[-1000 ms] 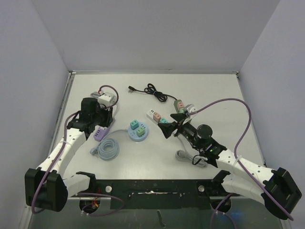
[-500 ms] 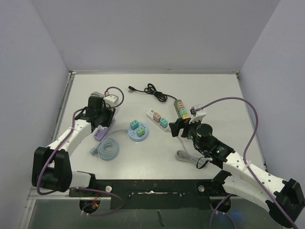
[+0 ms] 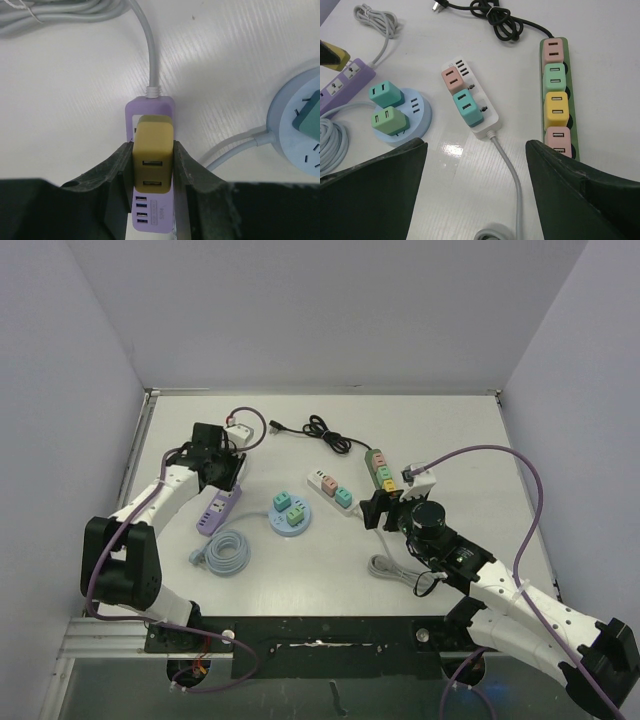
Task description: Insert the plug
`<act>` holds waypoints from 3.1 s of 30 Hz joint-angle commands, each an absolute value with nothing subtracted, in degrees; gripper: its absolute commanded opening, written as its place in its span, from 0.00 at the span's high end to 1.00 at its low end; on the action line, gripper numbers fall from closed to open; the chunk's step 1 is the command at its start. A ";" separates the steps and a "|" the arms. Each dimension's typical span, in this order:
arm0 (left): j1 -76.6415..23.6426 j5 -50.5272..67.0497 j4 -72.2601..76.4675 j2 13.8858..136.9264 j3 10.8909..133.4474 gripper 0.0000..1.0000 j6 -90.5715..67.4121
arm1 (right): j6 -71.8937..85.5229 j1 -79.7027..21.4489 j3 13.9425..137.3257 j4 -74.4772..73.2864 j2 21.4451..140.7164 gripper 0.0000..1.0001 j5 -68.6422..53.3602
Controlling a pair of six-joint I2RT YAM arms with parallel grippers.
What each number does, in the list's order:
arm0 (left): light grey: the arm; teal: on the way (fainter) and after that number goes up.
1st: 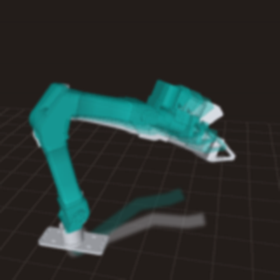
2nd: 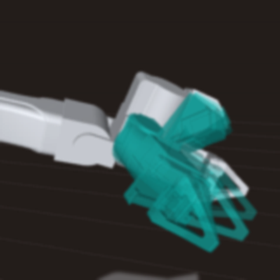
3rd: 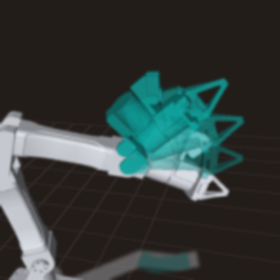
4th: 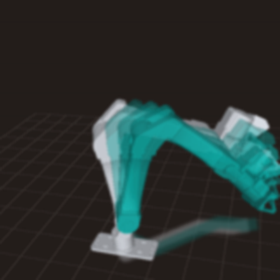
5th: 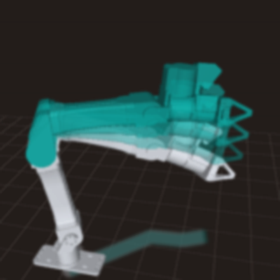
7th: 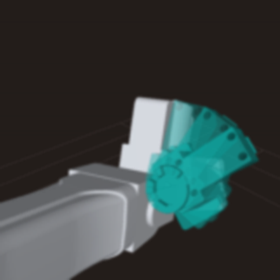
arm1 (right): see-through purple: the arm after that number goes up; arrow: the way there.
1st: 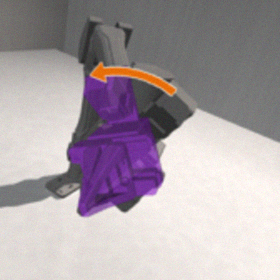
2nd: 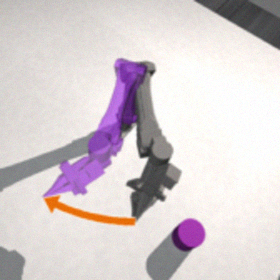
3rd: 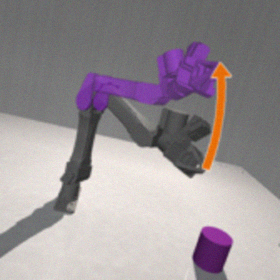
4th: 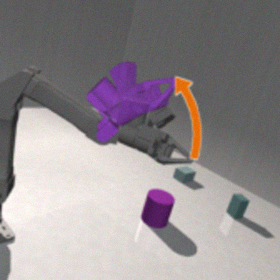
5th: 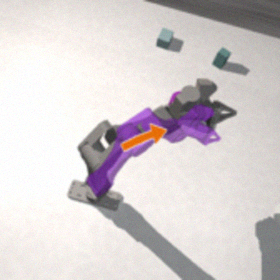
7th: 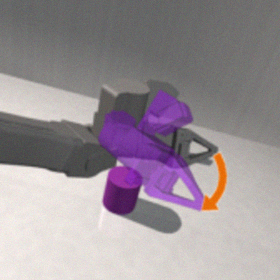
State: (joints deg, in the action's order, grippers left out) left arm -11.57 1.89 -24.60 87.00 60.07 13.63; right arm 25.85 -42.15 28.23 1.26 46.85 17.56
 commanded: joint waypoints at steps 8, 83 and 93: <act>-11.49 3.28 -28.44 89.41 62.65 0.89 14.53 | 25.40 -42.63 29.71 1.74 46.58 0.19 17.42; -5.54 -11.51 -33.83 63.63 66.13 0.27 -17.02 | 41.48 -42.34 46.95 -37.78 42.97 0.14 35.59; -5.36 -2.67 -38.25 46.28 60.12 0.25 -17.99 | 42.26 -42.45 61.67 -55.97 32.31 0.10 45.73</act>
